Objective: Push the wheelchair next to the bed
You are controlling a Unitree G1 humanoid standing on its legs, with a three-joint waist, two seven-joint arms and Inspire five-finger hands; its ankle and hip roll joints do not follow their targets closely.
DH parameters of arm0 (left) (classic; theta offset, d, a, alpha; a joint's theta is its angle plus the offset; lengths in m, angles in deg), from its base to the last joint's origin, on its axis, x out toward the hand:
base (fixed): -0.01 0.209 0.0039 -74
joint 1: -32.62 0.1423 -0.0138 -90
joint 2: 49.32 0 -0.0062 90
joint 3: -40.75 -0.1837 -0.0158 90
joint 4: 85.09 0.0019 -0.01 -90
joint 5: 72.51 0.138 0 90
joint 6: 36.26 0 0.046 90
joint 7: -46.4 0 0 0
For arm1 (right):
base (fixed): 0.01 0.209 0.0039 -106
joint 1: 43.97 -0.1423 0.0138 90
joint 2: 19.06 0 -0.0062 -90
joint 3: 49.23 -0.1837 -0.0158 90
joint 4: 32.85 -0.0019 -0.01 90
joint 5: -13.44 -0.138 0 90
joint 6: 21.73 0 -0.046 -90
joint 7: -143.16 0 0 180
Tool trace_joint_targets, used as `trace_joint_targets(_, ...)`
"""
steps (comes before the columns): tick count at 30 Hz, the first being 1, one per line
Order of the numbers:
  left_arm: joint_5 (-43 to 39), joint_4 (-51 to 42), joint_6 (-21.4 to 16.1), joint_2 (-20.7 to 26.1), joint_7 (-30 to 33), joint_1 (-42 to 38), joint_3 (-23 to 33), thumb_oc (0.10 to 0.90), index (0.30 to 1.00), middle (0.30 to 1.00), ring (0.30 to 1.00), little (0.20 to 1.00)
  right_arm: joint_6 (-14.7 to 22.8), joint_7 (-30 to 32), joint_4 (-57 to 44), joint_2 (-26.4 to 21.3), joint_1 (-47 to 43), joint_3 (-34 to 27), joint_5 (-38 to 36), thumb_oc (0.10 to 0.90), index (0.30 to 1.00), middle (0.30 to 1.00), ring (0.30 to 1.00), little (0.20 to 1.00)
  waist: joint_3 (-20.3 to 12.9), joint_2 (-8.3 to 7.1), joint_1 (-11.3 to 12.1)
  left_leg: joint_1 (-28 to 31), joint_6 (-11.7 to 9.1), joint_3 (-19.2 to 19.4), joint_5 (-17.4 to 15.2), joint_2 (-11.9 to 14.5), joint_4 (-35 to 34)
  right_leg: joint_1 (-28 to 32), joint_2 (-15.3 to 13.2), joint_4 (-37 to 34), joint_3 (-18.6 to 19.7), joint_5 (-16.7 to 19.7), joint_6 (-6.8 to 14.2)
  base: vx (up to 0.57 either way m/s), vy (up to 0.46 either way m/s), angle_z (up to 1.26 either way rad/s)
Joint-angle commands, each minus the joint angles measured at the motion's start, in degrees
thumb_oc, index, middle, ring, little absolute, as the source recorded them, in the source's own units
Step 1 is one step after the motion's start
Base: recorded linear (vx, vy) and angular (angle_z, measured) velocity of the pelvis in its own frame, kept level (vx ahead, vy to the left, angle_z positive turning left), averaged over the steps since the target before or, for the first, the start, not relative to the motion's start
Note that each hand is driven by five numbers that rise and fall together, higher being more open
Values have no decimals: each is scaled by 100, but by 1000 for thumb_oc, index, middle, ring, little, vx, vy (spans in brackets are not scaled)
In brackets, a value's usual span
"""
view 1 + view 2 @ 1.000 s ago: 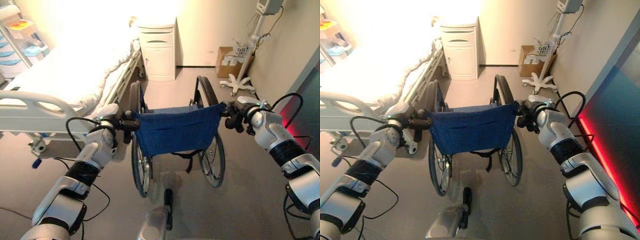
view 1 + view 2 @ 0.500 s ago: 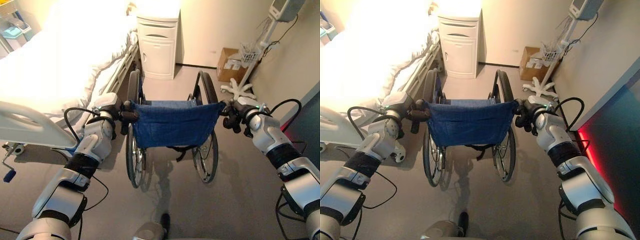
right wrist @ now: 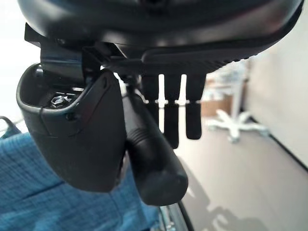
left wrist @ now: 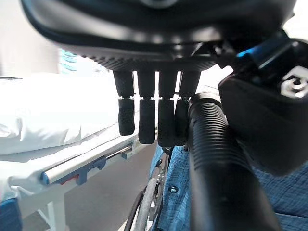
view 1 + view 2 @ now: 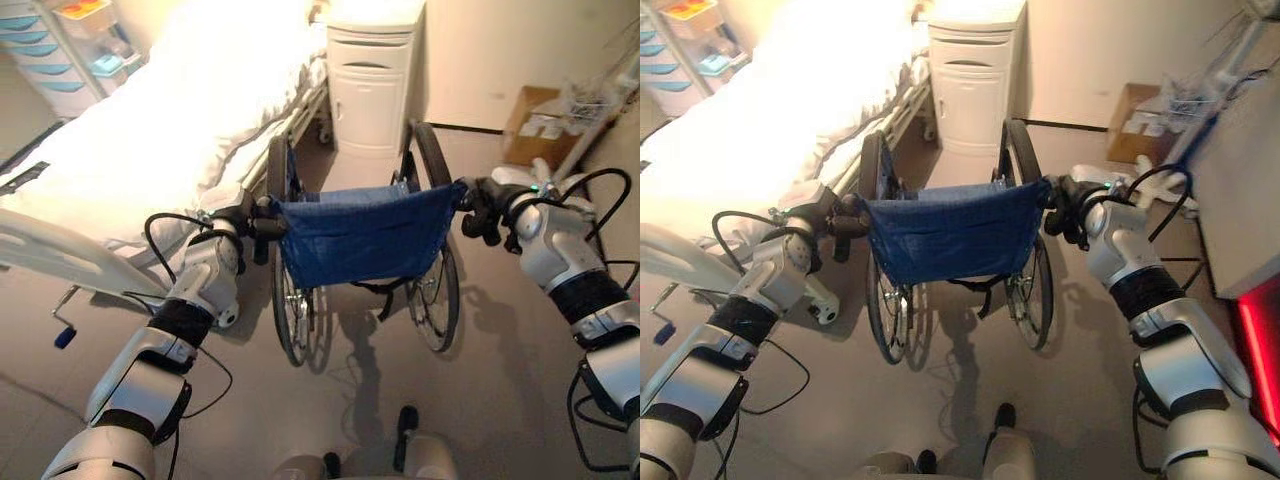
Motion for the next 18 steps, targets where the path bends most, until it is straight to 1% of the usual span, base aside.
trace_joint_targets(1, -47, 85, -873, -130, 9, 614, -1013, 400, 300, 300, 300, 300, 452, -322, 76, -66, -193, 639, 97, 400, 300, 300, 300, 300, 343, -429, -41, 123, -475, 784, -49, 278, 864, 200, -109, -855, -222, 912, 444, 286, -111, 77)
trace_joint_targets(3, -141, 176, -790, -163, 110, 445, -999, 400, 300, 300, 300, 300, 471, -341, 15, -136, -66, 546, 130, 400, 300, 300, 300, 300, 256, -382, -203, 342, -655, 922, 307, 523, 814, 183, -38, -768, -418, 811, 337, 289, -88, 71)
trace_joint_targets(4, -144, 252, -757, -176, 165, 375, -989, 400, 300, 300, 300, 300, 470, -356, -47, -213, 56, 497, 141, 400, 300, 300, 300, 300, 162, -351, -300, 467, -778, 849, 656, 656, 890, 173, 63, -715, -452, 703, 222, 372, -100, 61)
trace_joint_targets(5, -152, 265, -738, -164, 187, 372, -999, 400, 300, 300, 300, 300, 473, -351, -66, -256, 106, 498, 114, 400, 300, 300, 300, 300, 102, -330, -329, 533, -842, 724, 856, 687, 939, 178, 137, -706, -446, 640, 157, 360, -92, 43)
trace_joint_targets(6, -179, 276, -739, -138, 199, 382, -1000, 400, 300, 300, 300, 300, 457, -358, -87, -291, 131, 516, 69, 400, 300, 300, 300, 300, 73, -289, -323, 557, -885, 578, 973, 693, 1062, 209, 234, -676, -424, 540, 89, 305, -80, 27)
trace_joint_targets(7, -189, 281, -765, -95, 185, 400, -990, 400, 300, 300, 300, 300, 426, -347, -105, -303, 162, 530, 9, 400, 300, 300, 300, 300, 31, -311, -310, 446, -889, 409, 1174, 609, 1235, 265, 300, -698, -380, 452, 1, 315, -84, 13)
trace_joint_targets(9, -134, 283, -792, -85, 138, 419, -995, 400, 300, 300, 300, 300, 349, -347, -112, -270, 172, 549, -30, 400, 300, 300, 300, 300, 45, -330, -252, 248, -864, 297, 1242, 522, 1437, 407, 394, -710, -327, 342, -85, 318, -70, -4)
trace_joint_targets(10, -85, 305, -797, -88, 108, 427, -993, 400, 300, 300, 300, 300, 284, -321, -84, -202, 183, 564, -45, 400, 300, 300, 300, 300, 101, -349, -191, 15, -794, 275, 1191, 435, 1443, 566, 482, -729, -265, 274, -121, 340, -26, -22)
trace_joint_targets(12, -55, 324, -802, -91, 102, 450, -981, 400, 300, 300, 300, 300, 235, -318, -41, -116, 183, 573, 7, 400, 300, 300, 300, 300, 178, -331, -136, -118, -724, 329, 1078, 376, 1241, 697, 562, -712, -215, 216, -108, 363, 44, -23)
trace_joint_targets(13, -14, 326, -760, -146, 114, 466, -976, 400, 300, 300, 300, 300, 121, -329, 30, 48, 153, 568, 101, 400, 300, 300, 300, 300, 346, -271, -10, -475, -696, 544, 1165, 332, 834, 1068, 674, -725, -155, 79, -73, 445, 155, -1)
trace_joint_targets(14, 19, 350, -741, -188, 140, 466, -980, 400, 300, 300, 300, 300, 47, -303, 62, 163, 164, 557, 208, 400, 300, 300, 300, 300, 481, -205, 120, -867, -744, 623, 1460, 382, 611, 1375, 752, -757, -104, -49, -78, 574, 241, 7)
trace_joint_targets(15, 39, 396, -740, -213, 184, 478, -985, 400, 300, 300, 300, 300, -15, -260, 107, 275, 197, 551, 278, 400, 300, 300, 300, 300, 591, -119, 258, -1214, -806, 578, 1802, 485, 330, 1623, 841, -775, -12, -185, -94, 528, 262, 3)
trace_joint_targets(16, 42, 420, -731, -194, 189, 503, -981, 400, 300, 300, 300, 300, -41, -247, 134, 330, 210, 550, 273, 400, 300, 300, 300, 300, 650, -54, 371, -1417, -854, 463, 2094, 622, 28, 1794, 899, -768, 99, -298, -107, 658, 354, -43)
trace_joint_targets(17, 94, 433, -728, -143, 170, 569, -925, 400, 300, 300, 300, 300, -13, -243, 180, 369, 214, 553, 243, 400, 300, 300, 300, 300, 683, 8, 497, -1571, -895, 260, 2408, 810, -365, 1961, 942, -743, 276, -432, -123, 595, 339, -68)
trace_joint_targets(18, 108, 450, -732, -99, 148, 608, -880, 400, 300, 300, 300, 300, 34, -264, 182, 363, 220, 555, 220, 400, 300, 300, 300, 300, 664, 38, 559, -1643, -898, 111, 2453, 892, -663, 2056, 958, -729, 378, -520, -109, 609, 386, -129)
